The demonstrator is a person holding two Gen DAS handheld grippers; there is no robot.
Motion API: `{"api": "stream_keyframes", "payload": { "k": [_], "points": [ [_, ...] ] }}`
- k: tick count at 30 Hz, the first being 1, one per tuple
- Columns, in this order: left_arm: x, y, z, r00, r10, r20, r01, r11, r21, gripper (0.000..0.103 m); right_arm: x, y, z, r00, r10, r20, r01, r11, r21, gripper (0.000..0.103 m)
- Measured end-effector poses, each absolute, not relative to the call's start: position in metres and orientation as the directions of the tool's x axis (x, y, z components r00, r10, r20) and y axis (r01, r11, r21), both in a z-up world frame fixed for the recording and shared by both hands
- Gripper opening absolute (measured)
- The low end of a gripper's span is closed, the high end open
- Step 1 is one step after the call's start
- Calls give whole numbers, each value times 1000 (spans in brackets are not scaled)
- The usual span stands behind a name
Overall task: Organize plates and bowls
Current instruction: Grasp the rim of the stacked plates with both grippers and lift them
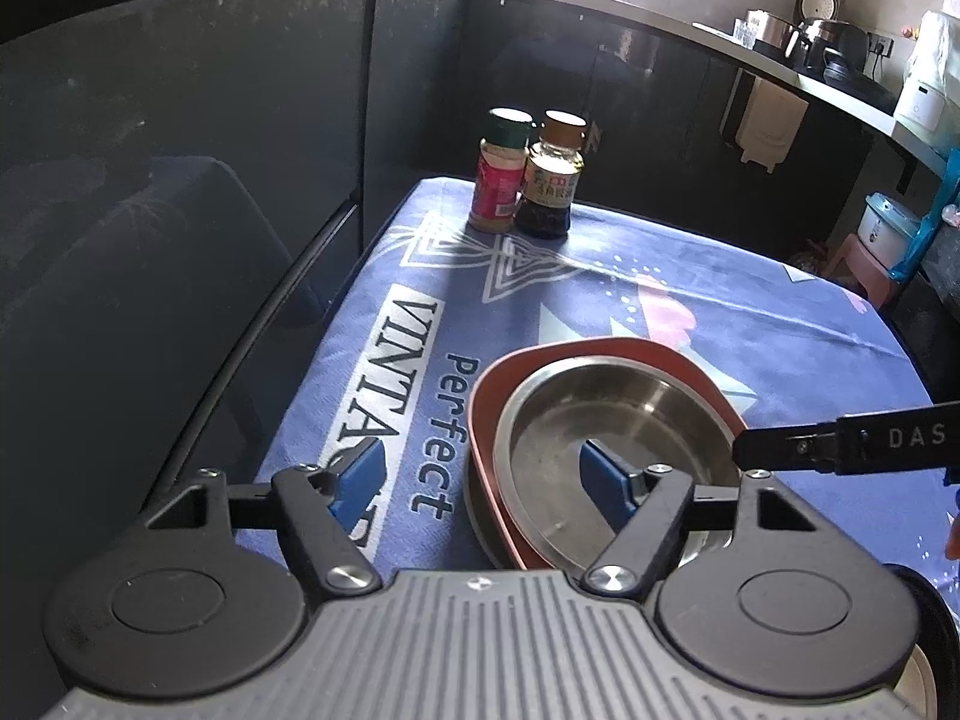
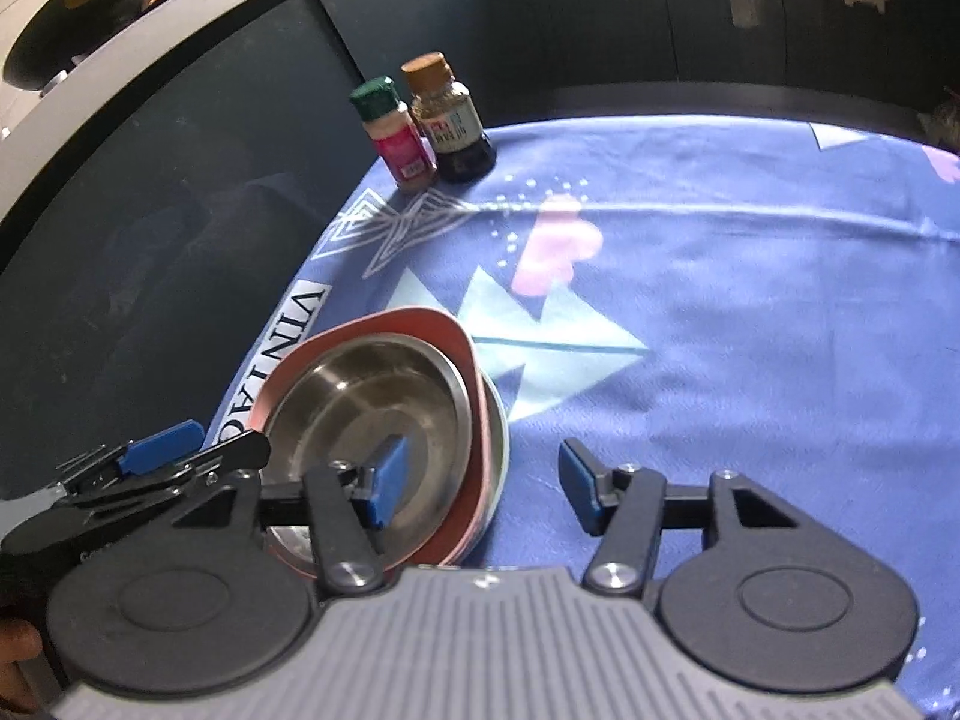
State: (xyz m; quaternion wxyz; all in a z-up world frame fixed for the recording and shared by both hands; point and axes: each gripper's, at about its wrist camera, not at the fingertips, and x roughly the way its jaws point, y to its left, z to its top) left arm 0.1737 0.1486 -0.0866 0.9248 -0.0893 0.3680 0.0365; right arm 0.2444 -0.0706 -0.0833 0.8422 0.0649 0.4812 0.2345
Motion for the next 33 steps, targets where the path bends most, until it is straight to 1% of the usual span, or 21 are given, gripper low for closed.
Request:
{"api": "stream_keyframes", "payload": {
  "k": [5,7,18,25,29,33],
  "points": [
    [177,148,-91,716,-3,-698,-135,981,-142,70,245,-71,-85,416,469,-779,-328,876,353,54],
    [177,148,-93,711,-7,-703,-139,979,-149,73,246,-71,-86,413,471,-780,-327,876,355,54],
    [180,152,-104,687,-54,-724,-167,959,-230,77,254,-71,-97,372,495,-785,-313,863,396,54],
    [182,156,-108,682,-115,-722,-175,933,-314,77,260,-69,-104,342,511,-788,-302,854,423,54],
    [183,160,-113,673,-112,-731,-200,924,-326,77,261,-65,-107,336,509,-793,-309,854,418,54],
    [182,163,-114,683,-127,-719,-203,913,-354,76,262,-64,-107,333,513,-791,-316,851,419,54]
  ]
}}
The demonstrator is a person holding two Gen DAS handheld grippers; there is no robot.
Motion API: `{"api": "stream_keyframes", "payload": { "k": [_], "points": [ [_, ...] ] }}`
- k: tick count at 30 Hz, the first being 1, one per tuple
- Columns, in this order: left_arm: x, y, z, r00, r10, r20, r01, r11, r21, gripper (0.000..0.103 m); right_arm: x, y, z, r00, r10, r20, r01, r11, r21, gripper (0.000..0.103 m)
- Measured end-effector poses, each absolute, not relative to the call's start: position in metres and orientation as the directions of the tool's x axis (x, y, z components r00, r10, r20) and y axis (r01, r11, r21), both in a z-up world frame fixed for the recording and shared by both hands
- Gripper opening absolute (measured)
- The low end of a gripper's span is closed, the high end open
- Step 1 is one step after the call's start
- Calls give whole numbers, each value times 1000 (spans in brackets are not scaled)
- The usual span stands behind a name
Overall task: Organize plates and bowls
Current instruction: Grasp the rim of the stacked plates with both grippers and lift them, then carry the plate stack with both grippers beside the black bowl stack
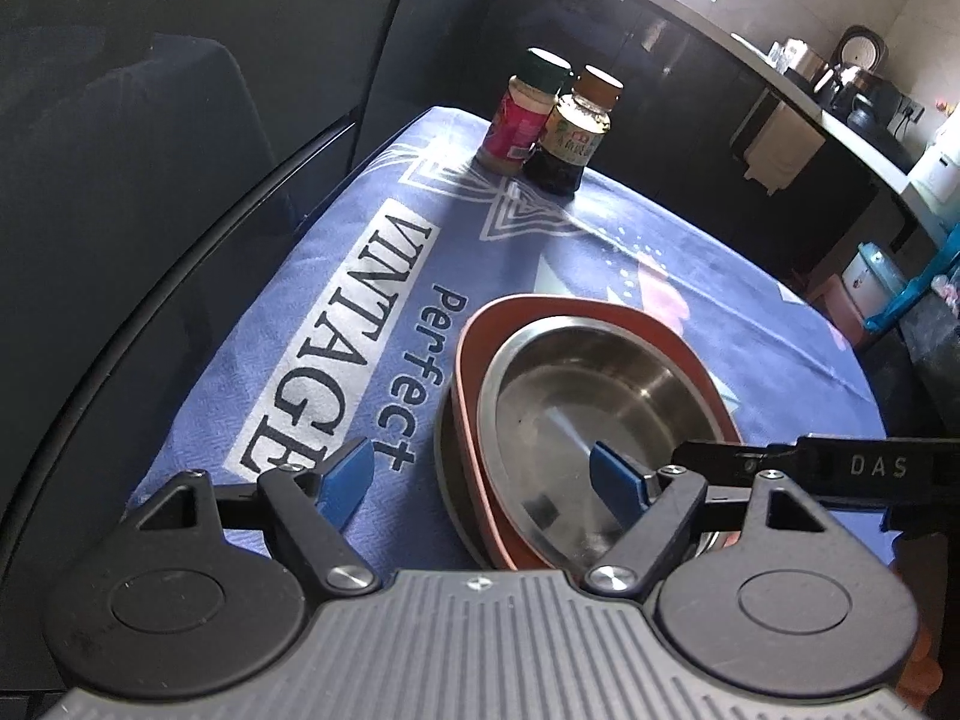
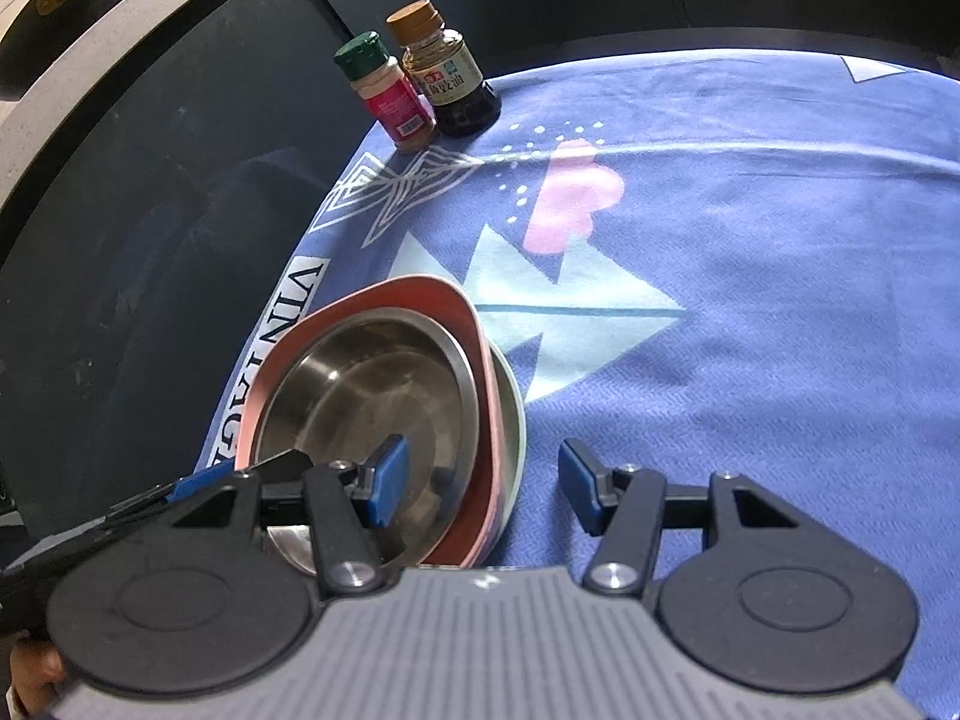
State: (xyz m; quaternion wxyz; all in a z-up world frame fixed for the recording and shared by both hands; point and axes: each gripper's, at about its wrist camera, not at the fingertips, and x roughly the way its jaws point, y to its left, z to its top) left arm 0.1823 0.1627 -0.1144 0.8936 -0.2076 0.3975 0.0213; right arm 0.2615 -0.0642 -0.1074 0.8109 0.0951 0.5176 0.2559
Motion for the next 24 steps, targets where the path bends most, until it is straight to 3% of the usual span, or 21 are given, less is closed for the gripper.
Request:
{"api": "stream_keyframes", "payload": {
  "k": [2,4,6,12,24],
  "points": [
    [183,163,-115,688,-139,-712,-193,911,-364,68,262,-63,-108,327,517,-791,-331,847,417,47],
    [184,162,-116,688,-156,-708,-178,910,-374,49,263,-61,-109,319,521,-792,-345,842,414,36],
    [185,159,-116,686,-146,-713,-183,914,-363,44,263,-59,-108,326,510,-796,-351,847,399,33],
    [178,151,-115,687,-119,-717,-195,920,-340,42,248,-47,-102,374,440,-816,-407,869,281,33],
    [159,154,-94,723,-86,-686,-204,921,-331,42,225,-49,-74,418,485,-768,-452,845,287,33]
  ]
}}
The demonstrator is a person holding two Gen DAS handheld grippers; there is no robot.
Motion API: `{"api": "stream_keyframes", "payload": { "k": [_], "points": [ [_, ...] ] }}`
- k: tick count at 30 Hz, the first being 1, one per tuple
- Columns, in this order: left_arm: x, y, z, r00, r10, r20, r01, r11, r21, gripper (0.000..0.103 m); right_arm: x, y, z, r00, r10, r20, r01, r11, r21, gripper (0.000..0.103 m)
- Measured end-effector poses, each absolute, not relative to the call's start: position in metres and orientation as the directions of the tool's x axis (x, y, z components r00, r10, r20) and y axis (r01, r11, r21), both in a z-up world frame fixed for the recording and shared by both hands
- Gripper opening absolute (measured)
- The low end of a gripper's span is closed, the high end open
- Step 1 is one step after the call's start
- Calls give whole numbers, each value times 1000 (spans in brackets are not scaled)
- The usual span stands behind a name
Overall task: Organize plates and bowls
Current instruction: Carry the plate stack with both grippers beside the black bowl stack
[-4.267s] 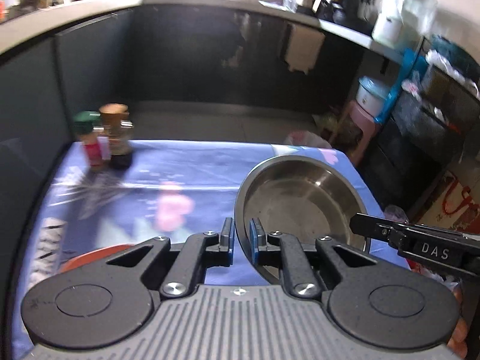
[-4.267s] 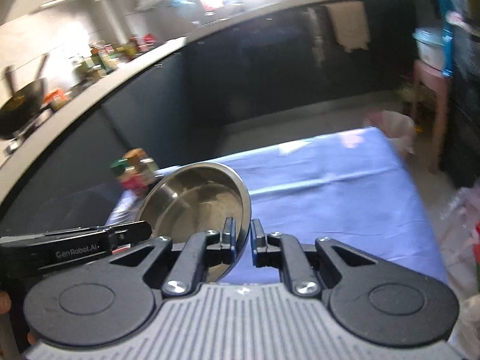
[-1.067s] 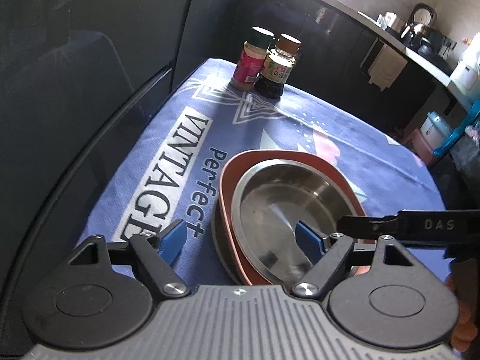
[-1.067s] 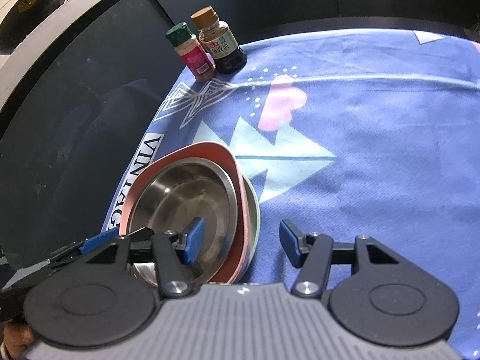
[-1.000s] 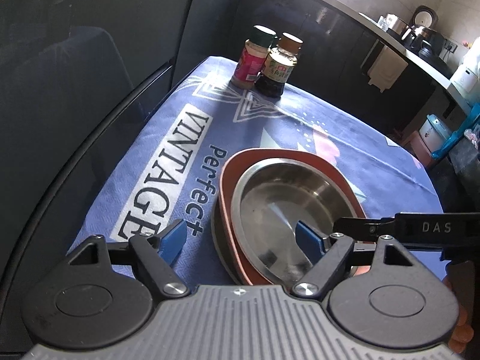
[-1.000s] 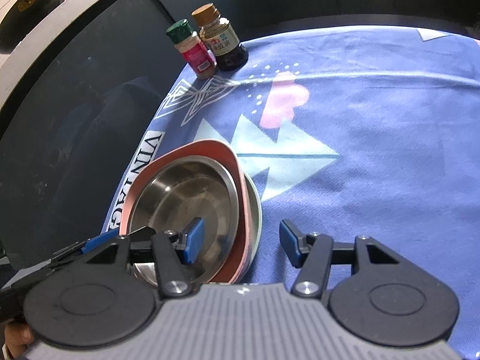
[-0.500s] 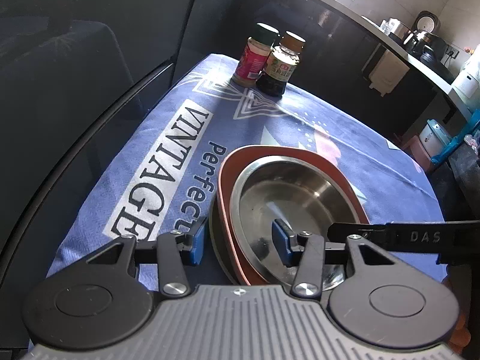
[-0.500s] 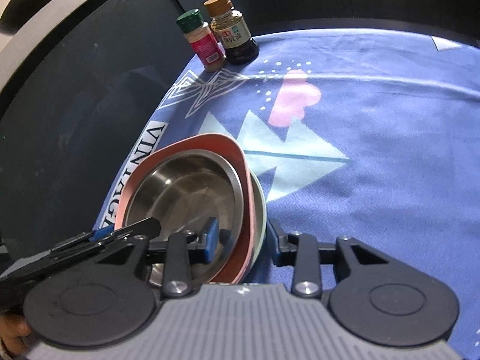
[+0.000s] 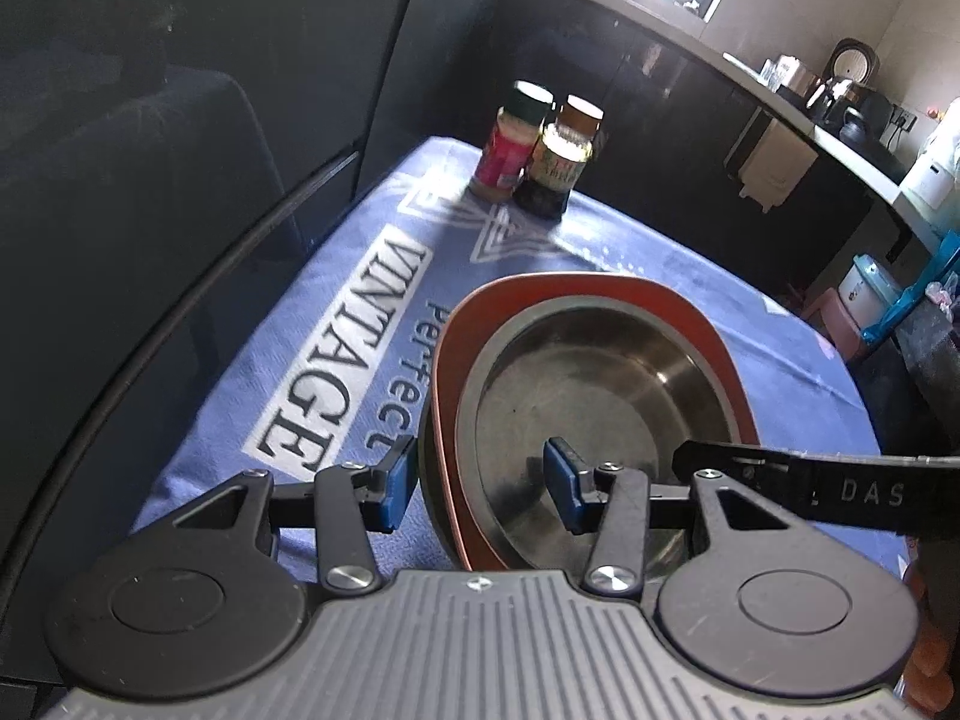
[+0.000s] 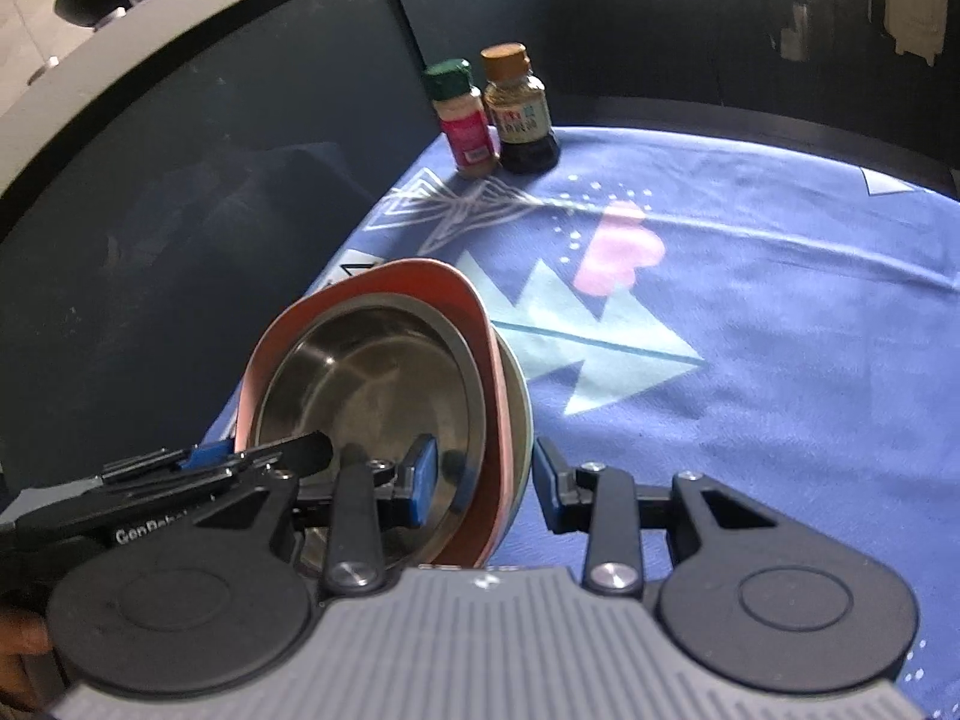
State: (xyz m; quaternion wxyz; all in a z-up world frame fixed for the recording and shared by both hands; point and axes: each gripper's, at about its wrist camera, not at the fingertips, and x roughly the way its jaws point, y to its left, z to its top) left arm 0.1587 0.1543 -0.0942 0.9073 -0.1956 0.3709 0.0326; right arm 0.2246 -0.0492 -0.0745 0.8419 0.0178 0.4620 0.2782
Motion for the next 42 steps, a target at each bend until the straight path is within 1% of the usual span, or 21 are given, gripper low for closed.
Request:
{"api": "stream_keyframes", "payload": {
  "k": [6,19,34,42],
  "points": [
    [144,153,-74,748,-80,-659,-186,927,-325,42,212,-57,-60,427,523,-737,-449,830,329,33],
    [112,122,-42,773,-129,-621,-104,940,-324,42,158,-98,-26,502,522,-689,-429,843,325,33],
    [75,77,-42,739,-231,-633,16,945,-326,42,95,-145,-27,552,473,-687,-328,880,343,33],
    [58,63,-52,704,-265,-659,56,946,-320,43,72,-162,-38,544,465,-698,-287,885,366,33]
  ]
}}
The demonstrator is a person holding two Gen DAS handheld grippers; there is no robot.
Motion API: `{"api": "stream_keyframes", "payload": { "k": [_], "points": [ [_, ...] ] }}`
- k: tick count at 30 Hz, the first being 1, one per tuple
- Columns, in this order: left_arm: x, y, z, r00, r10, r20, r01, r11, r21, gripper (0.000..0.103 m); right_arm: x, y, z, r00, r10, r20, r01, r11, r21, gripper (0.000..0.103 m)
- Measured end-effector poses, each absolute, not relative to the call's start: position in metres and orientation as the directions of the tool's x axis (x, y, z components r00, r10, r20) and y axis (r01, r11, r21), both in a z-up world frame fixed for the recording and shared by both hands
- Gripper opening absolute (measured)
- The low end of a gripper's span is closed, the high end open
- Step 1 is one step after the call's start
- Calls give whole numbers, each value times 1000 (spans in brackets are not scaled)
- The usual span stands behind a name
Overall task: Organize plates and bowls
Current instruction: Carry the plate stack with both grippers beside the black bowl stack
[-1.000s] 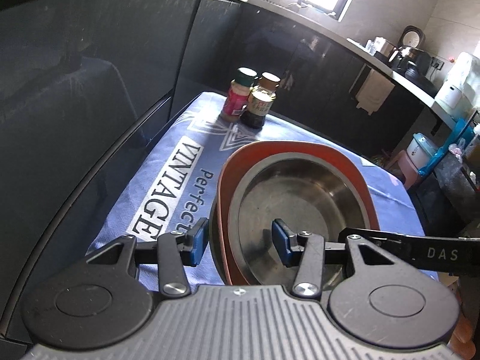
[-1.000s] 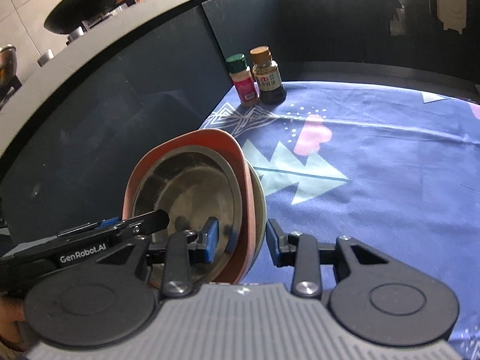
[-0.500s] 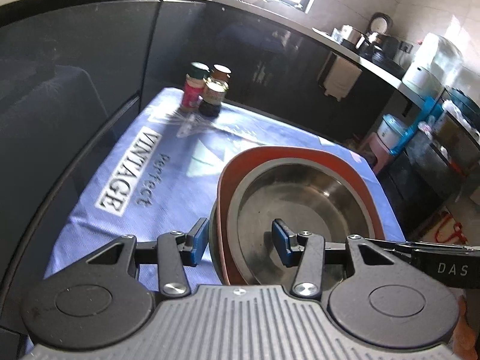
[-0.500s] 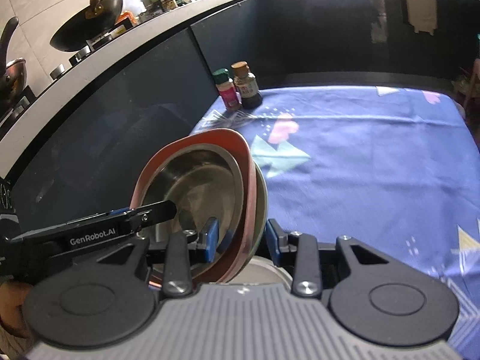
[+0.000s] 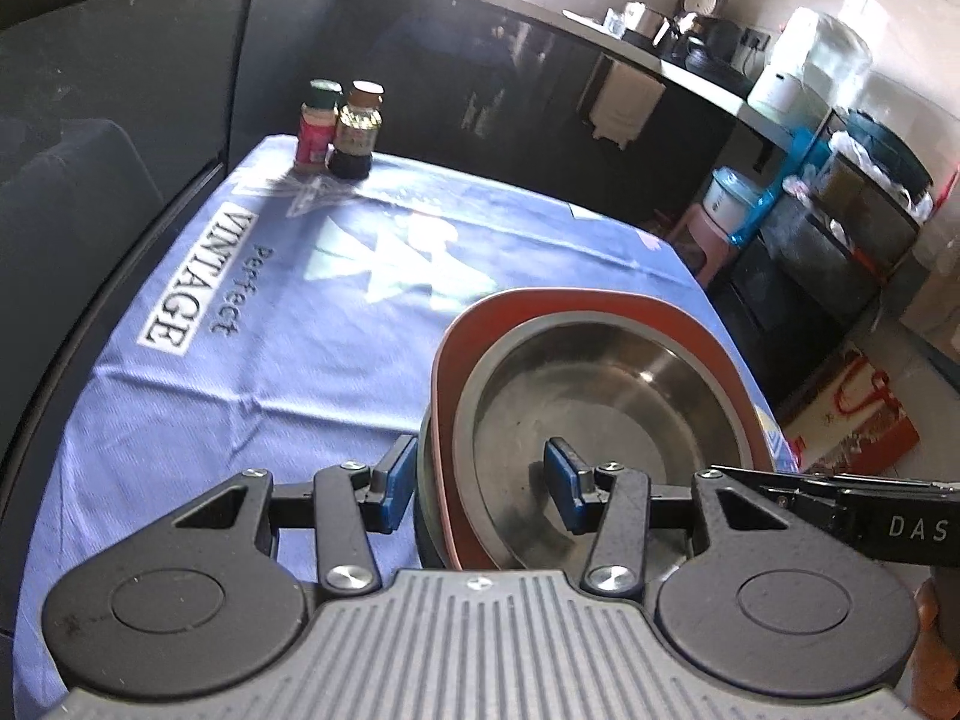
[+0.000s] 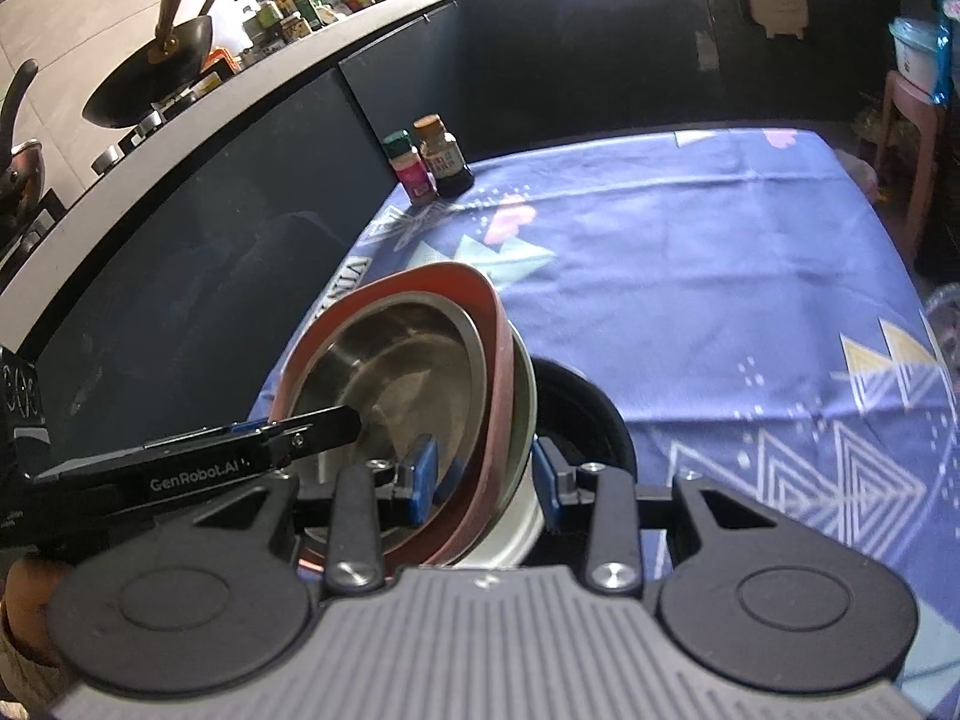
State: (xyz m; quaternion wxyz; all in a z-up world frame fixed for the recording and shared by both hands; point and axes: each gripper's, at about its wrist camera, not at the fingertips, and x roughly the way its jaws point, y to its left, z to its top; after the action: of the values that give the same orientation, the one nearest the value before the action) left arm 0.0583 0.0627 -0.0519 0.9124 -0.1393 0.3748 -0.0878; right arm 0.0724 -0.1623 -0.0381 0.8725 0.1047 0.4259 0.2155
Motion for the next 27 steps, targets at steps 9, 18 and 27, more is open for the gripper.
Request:
{"api": "stream_keyframes", "payload": {
  "k": [9,18,27],
  "points": [
    [58,47,-66,664,-258,-702,58,953,-296,43,69,-176,-60,524,465,-713,-210,882,422,33],
    [60,42,-66,667,-247,-703,61,958,-279,45,70,-180,-68,521,471,-711,-179,876,448,34],
    [62,42,-68,660,-265,-703,72,954,-292,48,70,-182,-69,523,472,-709,-171,874,455,35]
  ]
}}
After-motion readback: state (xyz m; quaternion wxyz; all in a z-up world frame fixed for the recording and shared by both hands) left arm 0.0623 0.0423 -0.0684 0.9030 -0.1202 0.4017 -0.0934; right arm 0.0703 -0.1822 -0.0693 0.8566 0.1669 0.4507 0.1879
